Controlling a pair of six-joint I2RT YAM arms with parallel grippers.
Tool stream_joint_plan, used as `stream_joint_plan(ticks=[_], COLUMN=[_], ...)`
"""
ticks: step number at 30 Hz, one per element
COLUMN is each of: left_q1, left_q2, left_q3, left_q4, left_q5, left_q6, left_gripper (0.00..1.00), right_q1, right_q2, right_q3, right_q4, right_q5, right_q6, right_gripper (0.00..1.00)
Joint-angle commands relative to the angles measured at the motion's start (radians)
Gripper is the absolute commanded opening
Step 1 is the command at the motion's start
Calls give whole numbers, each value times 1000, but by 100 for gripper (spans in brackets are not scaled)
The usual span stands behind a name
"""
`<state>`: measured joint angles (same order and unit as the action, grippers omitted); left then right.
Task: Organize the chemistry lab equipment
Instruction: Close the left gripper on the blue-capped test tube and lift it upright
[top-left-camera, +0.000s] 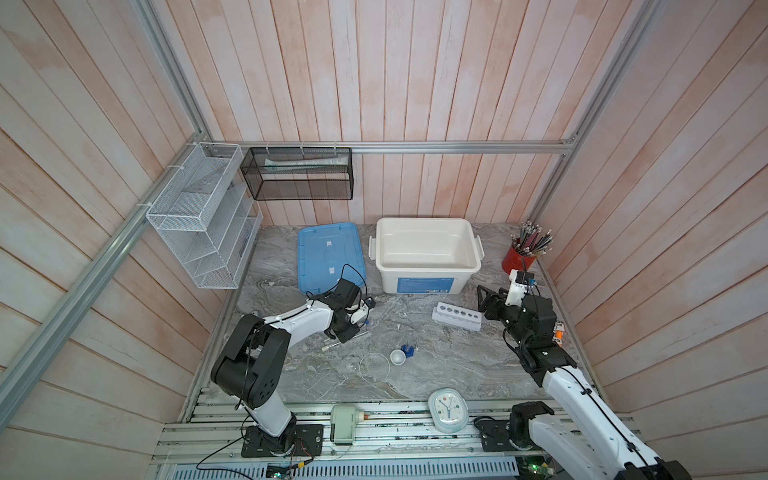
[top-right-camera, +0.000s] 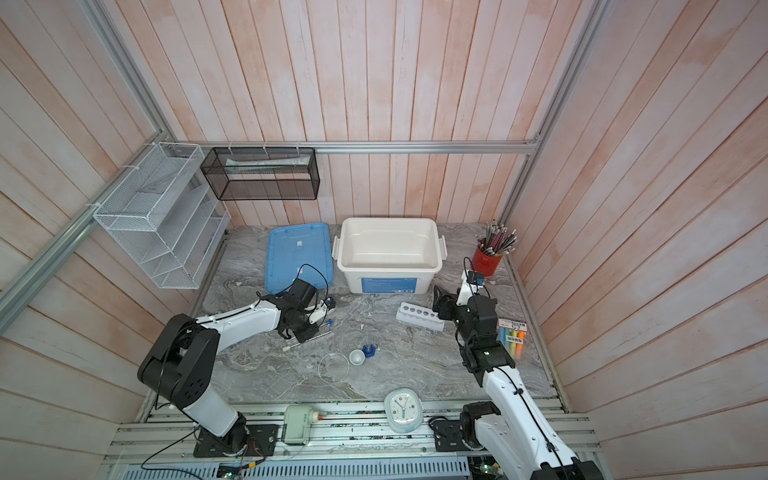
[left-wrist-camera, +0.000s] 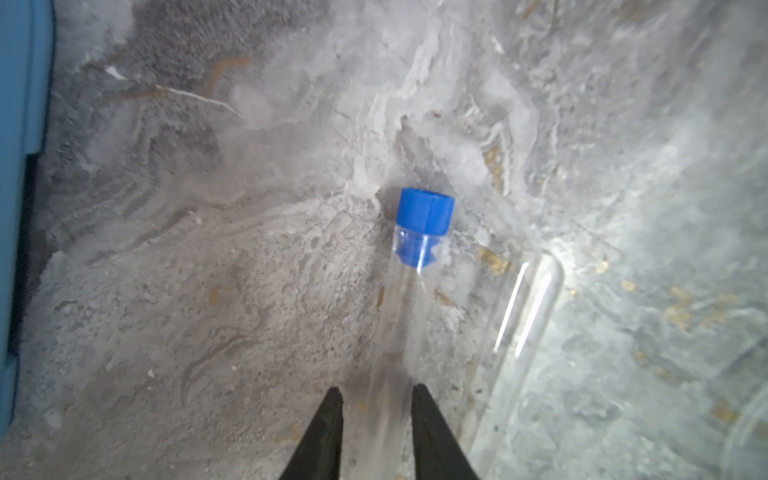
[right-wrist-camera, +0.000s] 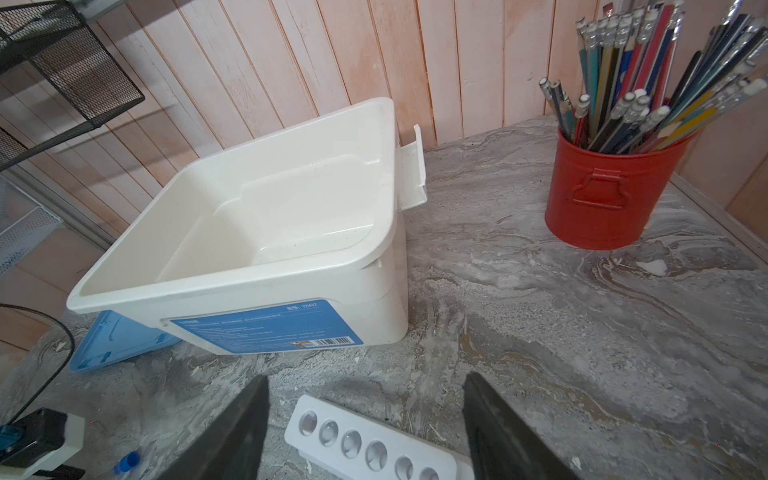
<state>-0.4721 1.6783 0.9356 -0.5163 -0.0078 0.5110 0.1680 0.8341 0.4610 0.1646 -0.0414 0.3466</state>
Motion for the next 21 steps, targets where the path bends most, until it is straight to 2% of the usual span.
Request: stream_joint_plan(ticks=[1, 21], left_q1=[-3, -10], left_q2=[34, 30], left_q3=[35, 20], left_q4=[12, 37], left_q5=[5, 9], left_q6=[-2, -8], left_gripper=[29, 15], right_q1=[4, 3], right_q2=[-3, 5], right_q3=[-11, -13], right_q4=[16, 13], right_q5=[20, 38], right_q6=[-8, -3], right_gripper=[74, 74])
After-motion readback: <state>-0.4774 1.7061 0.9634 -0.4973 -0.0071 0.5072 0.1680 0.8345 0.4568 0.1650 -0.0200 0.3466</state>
